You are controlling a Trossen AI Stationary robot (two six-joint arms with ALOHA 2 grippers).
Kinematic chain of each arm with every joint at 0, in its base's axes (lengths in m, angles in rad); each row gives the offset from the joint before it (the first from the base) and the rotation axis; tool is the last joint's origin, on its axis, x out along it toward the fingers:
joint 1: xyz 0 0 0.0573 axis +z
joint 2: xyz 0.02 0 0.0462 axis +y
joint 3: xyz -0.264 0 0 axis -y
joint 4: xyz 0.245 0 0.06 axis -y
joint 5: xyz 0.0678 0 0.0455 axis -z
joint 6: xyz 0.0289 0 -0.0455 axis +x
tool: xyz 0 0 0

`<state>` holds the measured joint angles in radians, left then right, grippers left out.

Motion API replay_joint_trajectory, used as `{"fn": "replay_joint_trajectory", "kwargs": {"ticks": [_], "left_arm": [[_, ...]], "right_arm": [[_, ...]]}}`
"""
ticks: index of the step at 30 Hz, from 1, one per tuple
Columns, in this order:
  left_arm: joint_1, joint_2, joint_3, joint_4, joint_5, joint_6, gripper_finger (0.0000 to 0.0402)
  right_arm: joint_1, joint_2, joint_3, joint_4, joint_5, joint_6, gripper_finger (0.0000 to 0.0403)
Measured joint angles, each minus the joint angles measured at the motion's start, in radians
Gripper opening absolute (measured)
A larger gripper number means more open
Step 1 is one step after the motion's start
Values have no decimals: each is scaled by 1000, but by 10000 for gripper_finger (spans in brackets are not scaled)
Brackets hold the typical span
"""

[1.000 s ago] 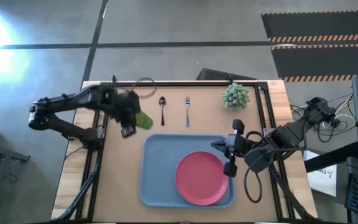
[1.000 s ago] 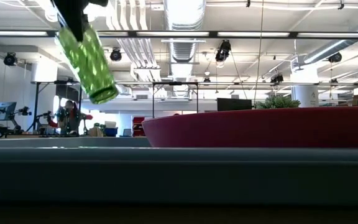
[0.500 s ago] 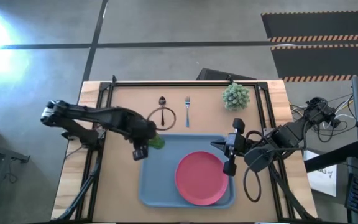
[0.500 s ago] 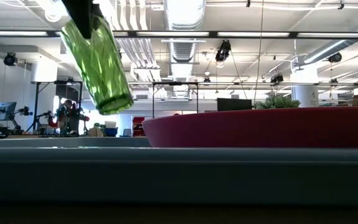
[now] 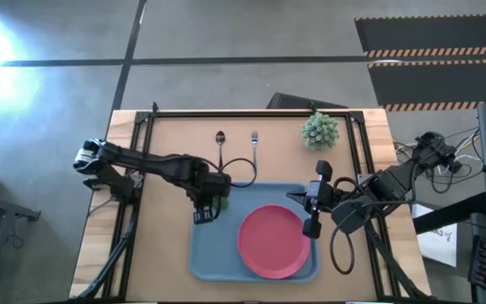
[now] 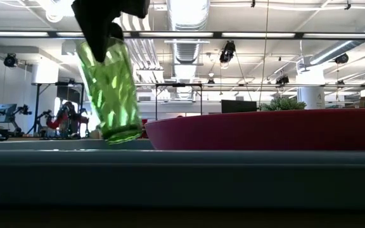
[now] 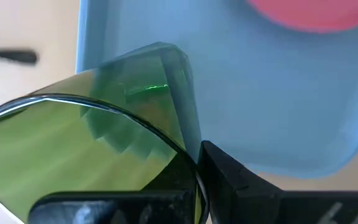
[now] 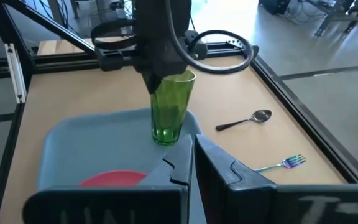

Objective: Pick and place plate/cup/fork/spoon on tray
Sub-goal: Put the green cup on the blue serving tray on the top right of the pink plate

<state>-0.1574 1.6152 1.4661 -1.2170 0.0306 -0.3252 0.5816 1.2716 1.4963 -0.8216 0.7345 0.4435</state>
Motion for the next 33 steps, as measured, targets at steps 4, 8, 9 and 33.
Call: {"fn": "replay_joint_trajectory", "kwargs": {"ticks": [4, 8, 9, 33], "left_arm": [[0, 0, 11, 63, 14, 2, 0], [0, 0, 15, 76, 21, 2, 0], [0, 0, 13, 72, 21, 2, 0], [7, 172, 132, -110, -15, 63, 0]], "right_arm": [[0, 0, -1, -12, 0, 0, 9], [0, 0, -3, -12, 0, 0, 9], [0, 0, -3, -12, 0, 0, 9], [0, 0, -14, -12, -3, 1, 9]]}}
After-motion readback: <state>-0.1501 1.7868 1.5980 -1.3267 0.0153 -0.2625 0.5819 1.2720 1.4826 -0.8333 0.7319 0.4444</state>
